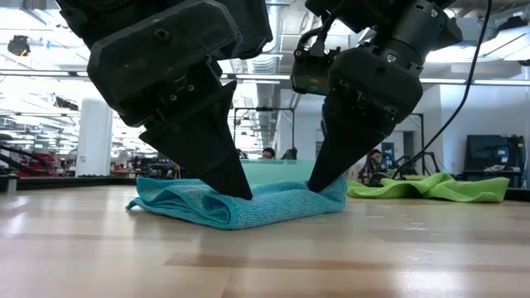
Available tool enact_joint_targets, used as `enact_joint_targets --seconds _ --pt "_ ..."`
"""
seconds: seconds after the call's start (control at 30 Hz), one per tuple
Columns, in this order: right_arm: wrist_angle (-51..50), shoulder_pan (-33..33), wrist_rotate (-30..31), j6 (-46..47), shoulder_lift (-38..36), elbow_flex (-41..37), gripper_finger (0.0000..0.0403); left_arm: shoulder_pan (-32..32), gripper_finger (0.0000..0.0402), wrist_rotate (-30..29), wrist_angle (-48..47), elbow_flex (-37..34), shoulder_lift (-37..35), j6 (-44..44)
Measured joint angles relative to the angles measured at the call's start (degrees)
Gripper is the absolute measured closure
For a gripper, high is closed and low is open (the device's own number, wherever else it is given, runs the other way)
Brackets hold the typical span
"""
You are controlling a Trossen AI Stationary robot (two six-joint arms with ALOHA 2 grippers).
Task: Roll microfiber towels into tight, uniform cylinder then place into a basket
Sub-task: Roll the blue microfiber cloth
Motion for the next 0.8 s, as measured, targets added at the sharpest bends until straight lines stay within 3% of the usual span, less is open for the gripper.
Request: enact_joint_targets --seconds 0.27,0.57,0.8 --pt "-1.2 -2.1 -2.8 -0.1 -1.9 0.4 0.0267 0.2 0.0299 0.2 0.0 0.0 0.0 -0.6" --pt "-5.5 -1.4 -2.5 -3.4 -9.0 0.7 0.0278 0.3 0.0299 0.2 -0.4 0.0 0.0 -1.0" --pt "2.8 4.1 1.8 -12.8 -7.9 -2.1 0.0284 0.3 0.0299 0.0 -1.3 0.0 0.0 -1.0"
